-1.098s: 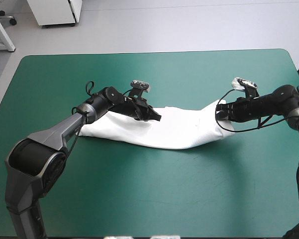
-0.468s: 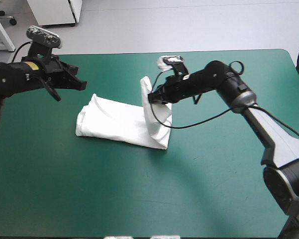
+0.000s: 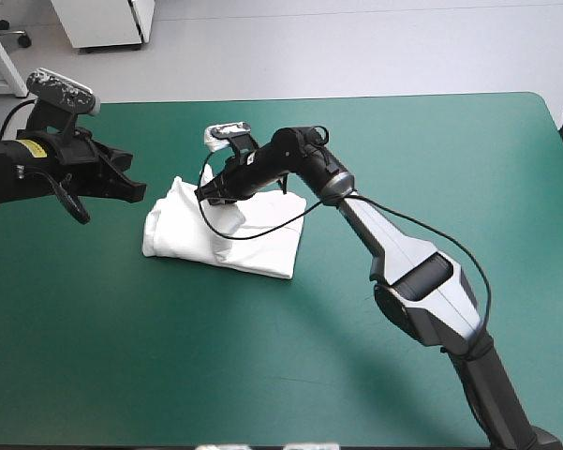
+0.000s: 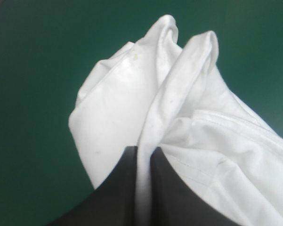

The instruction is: Fold the cloth

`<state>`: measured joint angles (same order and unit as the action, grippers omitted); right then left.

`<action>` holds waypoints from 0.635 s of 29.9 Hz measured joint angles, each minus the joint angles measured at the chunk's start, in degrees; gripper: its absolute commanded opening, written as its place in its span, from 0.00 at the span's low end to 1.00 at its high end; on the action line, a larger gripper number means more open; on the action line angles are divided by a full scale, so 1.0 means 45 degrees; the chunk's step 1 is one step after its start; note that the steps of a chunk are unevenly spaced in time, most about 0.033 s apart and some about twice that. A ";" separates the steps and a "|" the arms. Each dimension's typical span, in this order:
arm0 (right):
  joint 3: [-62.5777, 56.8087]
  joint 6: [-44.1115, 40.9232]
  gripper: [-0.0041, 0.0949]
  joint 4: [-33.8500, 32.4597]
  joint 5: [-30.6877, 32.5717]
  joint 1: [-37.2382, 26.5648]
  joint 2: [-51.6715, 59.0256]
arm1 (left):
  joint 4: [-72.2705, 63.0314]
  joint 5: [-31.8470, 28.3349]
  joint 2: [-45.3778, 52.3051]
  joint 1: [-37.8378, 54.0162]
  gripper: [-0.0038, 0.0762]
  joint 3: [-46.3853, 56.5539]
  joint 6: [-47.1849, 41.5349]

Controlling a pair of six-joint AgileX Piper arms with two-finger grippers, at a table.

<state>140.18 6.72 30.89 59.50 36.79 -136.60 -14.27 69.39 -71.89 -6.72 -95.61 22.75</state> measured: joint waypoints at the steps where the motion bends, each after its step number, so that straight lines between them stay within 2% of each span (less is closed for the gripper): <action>1: 0.0527 -0.0093 0.06 -0.0107 0.0160 0.0070 -0.0436 | 0.0000 0.0013 0.0000 0.0000 0.04 0.0000 0.0000; 4: 0.1724 -0.0071 0.22 -0.0096 0.0333 0.0235 -0.1339 | -0.0014 0.0013 0.0000 0.0000 0.04 0.0000 -0.0005; 8: 0.2374 0.1180 0.62 0.1141 0.0241 0.0342 -0.1726 | -0.0014 0.0013 0.0000 0.0000 0.04 0.0014 -0.0005; 9: 0.2405 0.1663 0.68 0.1742 0.0164 0.0370 -0.1726 | -0.0014 0.0013 0.0000 0.0000 0.04 0.0048 -0.0017; 11: 0.2508 0.2791 0.69 0.3293 0.0145 0.0386 -0.1726 | -0.0014 0.0013 0.0009 0.0000 0.04 0.0197 -0.0043; 14: 0.2729 0.3787 0.60 0.4689 0.0443 0.0440 -0.1726 | -0.0014 0.0013 0.0009 0.0000 0.04 0.0439 -0.0043; 16: 0.2977 0.3564 0.54 0.4493 0.0992 0.0442 -0.1726 | -0.0003 -0.0001 -0.0005 0.0000 0.04 0.0493 -0.0043; 19: 0.3351 0.2426 0.51 0.2949 0.2062 0.0357 -0.1726 | -0.0003 -0.0123 -0.0005 0.0000 0.04 0.0522 -0.0043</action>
<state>155.26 17.63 44.16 68.78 38.40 -144.37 -14.28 68.84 -71.91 -6.72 -93.27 22.56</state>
